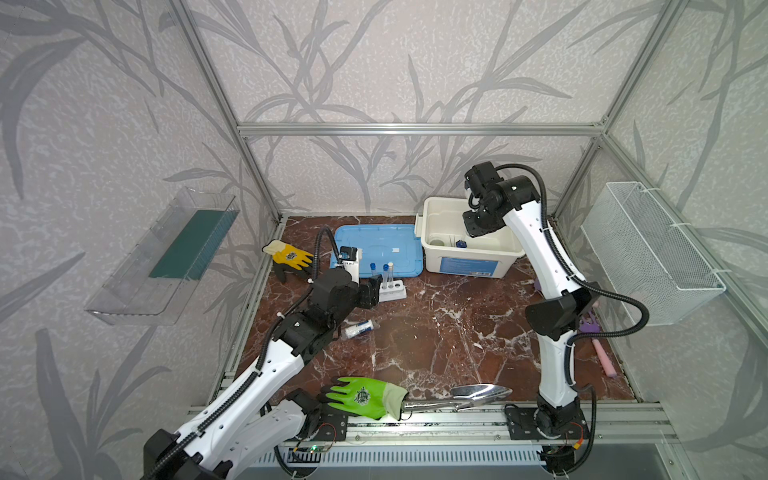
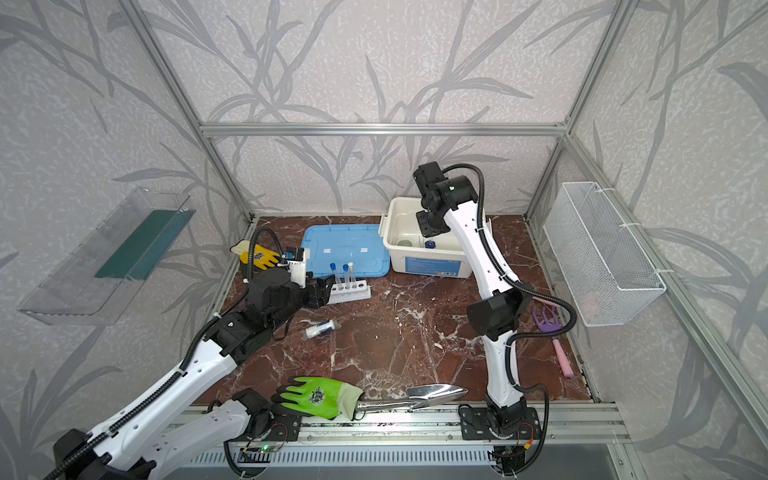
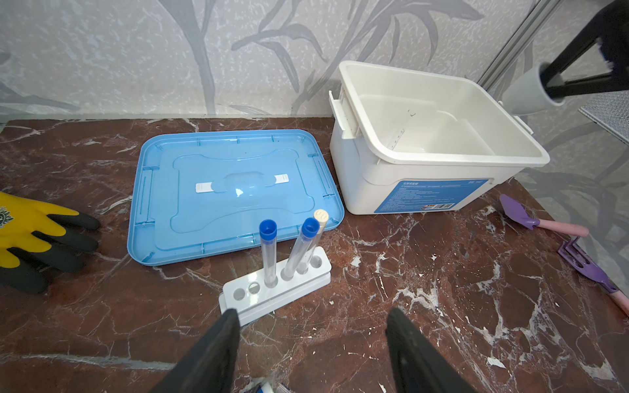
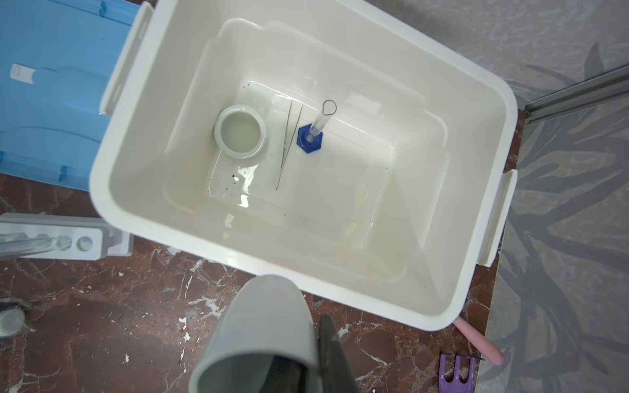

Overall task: Organize the chemistry lab equipment
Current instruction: 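Lift the white cup with the right gripper and carry it over the tub, then lower the white cup into the tub and open the right gripper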

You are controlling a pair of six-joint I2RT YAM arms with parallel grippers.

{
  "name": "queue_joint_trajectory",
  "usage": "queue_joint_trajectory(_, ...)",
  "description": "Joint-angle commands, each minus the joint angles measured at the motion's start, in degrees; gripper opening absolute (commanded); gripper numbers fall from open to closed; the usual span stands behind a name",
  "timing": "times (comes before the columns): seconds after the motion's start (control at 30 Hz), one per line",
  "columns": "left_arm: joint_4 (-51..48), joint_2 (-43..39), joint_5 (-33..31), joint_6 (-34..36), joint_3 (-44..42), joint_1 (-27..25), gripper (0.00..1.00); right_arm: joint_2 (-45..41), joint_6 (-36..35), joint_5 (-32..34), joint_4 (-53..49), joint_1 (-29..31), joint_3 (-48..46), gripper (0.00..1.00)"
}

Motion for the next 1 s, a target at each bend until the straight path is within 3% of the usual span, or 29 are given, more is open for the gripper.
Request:
queue_joint_trajectory(0.0,-1.8,0.0,-2.3,1.4,1.4,-0.1,0.69,3.0,-1.0,-1.6,1.4,-2.8,3.9,0.0)
queue_joint_trajectory(0.3,-2.6,1.1,-3.7,1.2,3.0,0.1,0.69,13.3,-2.5,-3.2,0.0,-7.6,10.3,0.0)
queue_joint_trajectory(0.97,-3.7,5.8,-4.5,0.6,6.4,0.0,0.69,23.8,-3.8,-7.5,3.7,-10.7,9.6,0.0)
